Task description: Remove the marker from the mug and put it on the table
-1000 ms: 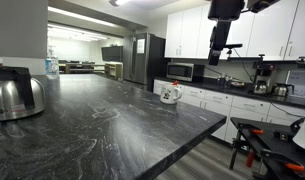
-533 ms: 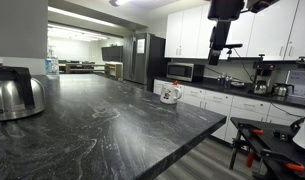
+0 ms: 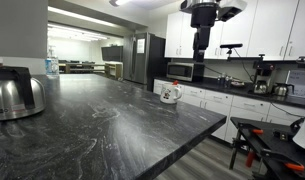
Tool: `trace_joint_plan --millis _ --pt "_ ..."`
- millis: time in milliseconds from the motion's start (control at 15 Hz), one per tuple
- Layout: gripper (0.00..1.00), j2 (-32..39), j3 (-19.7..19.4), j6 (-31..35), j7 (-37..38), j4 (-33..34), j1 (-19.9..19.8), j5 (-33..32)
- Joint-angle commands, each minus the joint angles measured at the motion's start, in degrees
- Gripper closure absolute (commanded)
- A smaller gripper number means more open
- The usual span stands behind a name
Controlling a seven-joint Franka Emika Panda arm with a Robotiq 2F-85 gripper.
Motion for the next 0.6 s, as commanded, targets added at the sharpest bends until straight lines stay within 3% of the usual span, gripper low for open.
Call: trace_joint_plan --millis 0,200,467,533 --pt "0.0 7.0 -4.4 -7.2 -10.5 8.1 -0.7 0.3" --pt "0.0 13.6 -7.6 -12.3 -17.5 15.3 -2.8 -1.5" --pt "0.01 22.4 -9.6 -13.5 -22.1 24.0 -5.4 -4.6" --pt "0.11 24.6 -9.6 -13.6 -22.4 26.2 -5.9 -4.5"
